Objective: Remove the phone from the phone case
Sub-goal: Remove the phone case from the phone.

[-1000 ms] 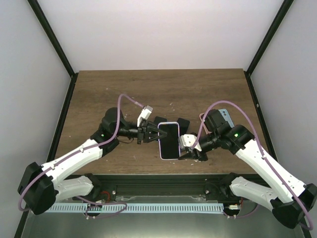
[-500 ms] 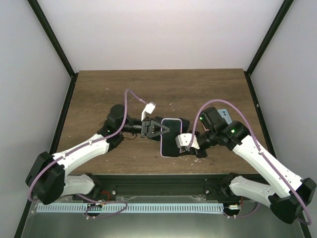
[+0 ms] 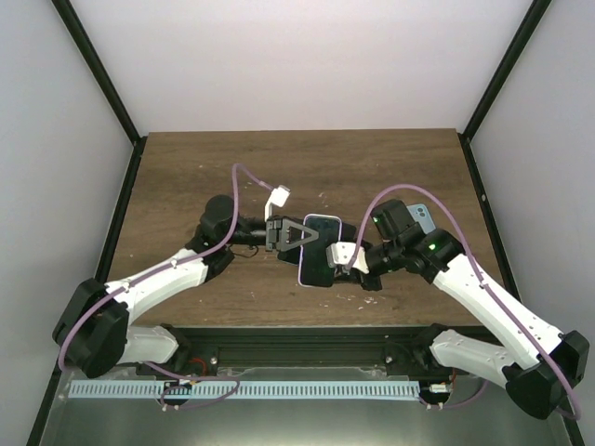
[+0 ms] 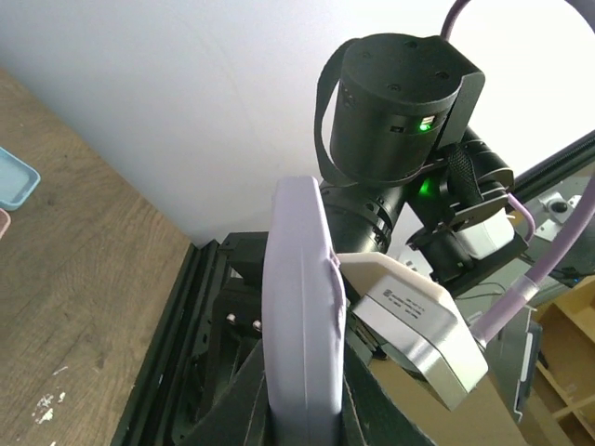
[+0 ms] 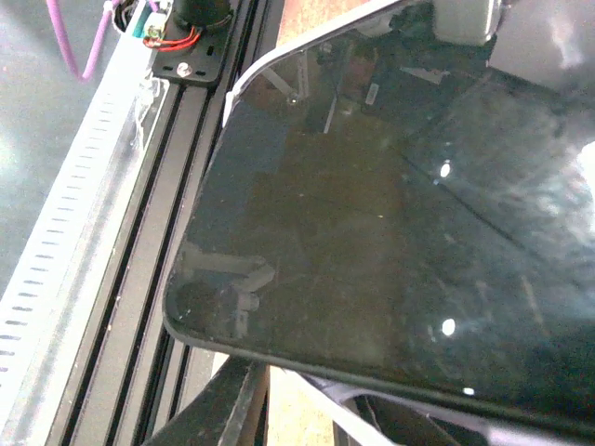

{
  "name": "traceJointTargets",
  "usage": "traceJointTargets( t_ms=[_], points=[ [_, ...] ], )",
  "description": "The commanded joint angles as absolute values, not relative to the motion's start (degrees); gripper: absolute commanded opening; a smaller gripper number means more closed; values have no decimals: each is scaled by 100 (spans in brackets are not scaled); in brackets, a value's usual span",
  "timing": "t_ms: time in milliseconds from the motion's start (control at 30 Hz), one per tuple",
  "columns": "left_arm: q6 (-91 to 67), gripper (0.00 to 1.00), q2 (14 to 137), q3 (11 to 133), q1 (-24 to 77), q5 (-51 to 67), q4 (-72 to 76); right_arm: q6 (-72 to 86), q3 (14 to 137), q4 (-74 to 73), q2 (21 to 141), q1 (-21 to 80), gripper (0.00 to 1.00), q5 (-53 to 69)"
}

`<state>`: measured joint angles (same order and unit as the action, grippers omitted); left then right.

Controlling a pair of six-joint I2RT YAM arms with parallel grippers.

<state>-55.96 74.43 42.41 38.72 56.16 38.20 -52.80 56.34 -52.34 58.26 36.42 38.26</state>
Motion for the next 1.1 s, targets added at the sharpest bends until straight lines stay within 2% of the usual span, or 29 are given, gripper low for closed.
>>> traceJointTargets(
  t_ms=[0,400,733,967,1067],
  points=[
    [-6048,0,7316,4204,4055,5862,4183,-4522,5684,-3556,5931,3338,18,4046],
    [-5955,0,7259,3998,4059,5819,4289,-3208,5689,-2905,6050,2681,25,5125],
    [-6068,0,7363,3819,4059,5846,4651,-2215,5894,-2448,6440,2209,36,6071],
    [-6016,0,7463,3679,4060,5834,4807,-1687,5905,-2139,6681,2096,55,7221],
    [-6012,0,7532,3630,4056,5852,4939,-1305,5871,-1860,6731,2092,58,7583]
  ],
)
